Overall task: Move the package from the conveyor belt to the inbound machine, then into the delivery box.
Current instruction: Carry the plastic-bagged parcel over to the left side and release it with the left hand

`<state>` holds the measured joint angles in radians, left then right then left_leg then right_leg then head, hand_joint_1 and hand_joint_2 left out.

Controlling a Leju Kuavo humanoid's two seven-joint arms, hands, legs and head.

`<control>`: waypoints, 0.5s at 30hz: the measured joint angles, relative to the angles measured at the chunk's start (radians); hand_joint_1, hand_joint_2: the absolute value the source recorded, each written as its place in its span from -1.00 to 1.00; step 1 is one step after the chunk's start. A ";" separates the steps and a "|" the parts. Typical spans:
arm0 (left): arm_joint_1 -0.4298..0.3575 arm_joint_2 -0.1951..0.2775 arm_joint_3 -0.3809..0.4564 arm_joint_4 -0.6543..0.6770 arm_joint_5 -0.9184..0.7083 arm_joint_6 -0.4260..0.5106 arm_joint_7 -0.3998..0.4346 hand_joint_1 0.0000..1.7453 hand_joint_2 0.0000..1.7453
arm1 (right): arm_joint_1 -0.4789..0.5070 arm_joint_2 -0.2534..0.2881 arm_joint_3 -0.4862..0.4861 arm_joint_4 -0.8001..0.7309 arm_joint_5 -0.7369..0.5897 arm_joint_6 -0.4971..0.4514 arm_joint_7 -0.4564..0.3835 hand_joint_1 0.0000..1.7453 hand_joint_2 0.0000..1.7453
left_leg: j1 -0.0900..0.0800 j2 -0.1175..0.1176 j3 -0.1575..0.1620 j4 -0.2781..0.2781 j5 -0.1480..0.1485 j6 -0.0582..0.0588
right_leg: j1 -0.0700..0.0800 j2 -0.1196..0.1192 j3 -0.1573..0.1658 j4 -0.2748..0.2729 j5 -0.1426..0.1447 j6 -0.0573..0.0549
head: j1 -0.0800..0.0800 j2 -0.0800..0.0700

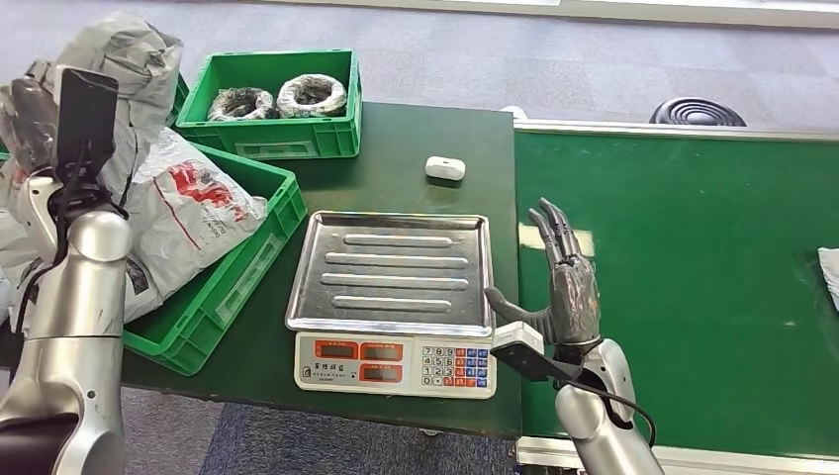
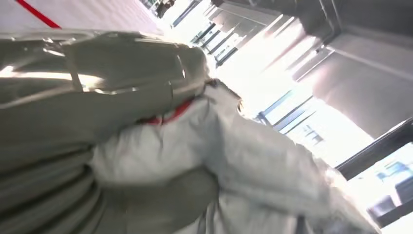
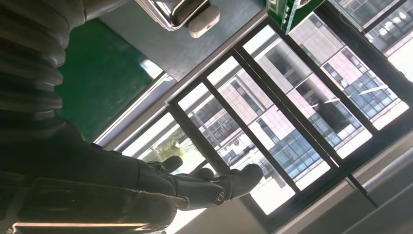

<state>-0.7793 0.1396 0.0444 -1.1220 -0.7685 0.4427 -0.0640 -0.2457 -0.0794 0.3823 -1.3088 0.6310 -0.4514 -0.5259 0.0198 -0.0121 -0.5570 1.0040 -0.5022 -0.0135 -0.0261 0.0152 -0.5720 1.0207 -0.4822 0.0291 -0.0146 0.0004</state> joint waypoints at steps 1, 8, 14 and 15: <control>-0.003 0.005 -0.001 0.026 -0.005 -0.021 0.012 1.00 1.00 | 0.001 -0.001 0.000 0.000 0.000 -0.001 0.002 -1.00 1.00 | 0.000 0.000 0.000 0.000 0.000 0.000 | 0.000 0.000 0.000 0.000 0.000 0.000 | 0.000 0.000; -0.027 0.028 -0.039 0.184 -0.040 -0.255 0.090 0.95 1.00 | 0.000 -0.014 -0.002 0.000 -0.010 -0.002 0.007 -1.00 1.00 | 0.000 0.001 -0.001 0.000 0.000 0.000 | -0.001 0.001 -0.001 -0.001 0.000 0.000 | 0.000 0.000; -0.040 0.033 -0.077 0.278 -0.015 -0.406 0.090 -1.00 1.00 | -0.016 -0.017 -0.002 0.004 -0.012 0.005 0.007 -1.00 1.00 | 0.000 0.001 -0.001 0.000 0.000 0.000 | 0.000 0.001 -0.001 0.000 0.000 0.000 | 0.000 0.000; -0.041 0.033 -0.080 0.288 -0.006 -0.412 0.088 -1.00 1.00 | -0.020 -0.017 -0.001 0.006 -0.013 0.009 0.007 -1.00 1.00 | 0.000 0.001 -0.001 0.000 0.000 0.000 | 0.000 0.001 -0.001 0.000 0.000 0.000 | 0.000 0.000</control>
<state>-0.8208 0.1726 -0.0357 -0.8340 -0.7740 0.0311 0.0241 -0.2656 -0.0962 0.3812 -1.3025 0.6181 -0.4427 -0.5188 0.0200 -0.0113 -0.5581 1.0040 -0.5024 -0.0136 -0.0260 0.0159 -0.5734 1.0204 -0.4818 0.0287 -0.0149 0.0004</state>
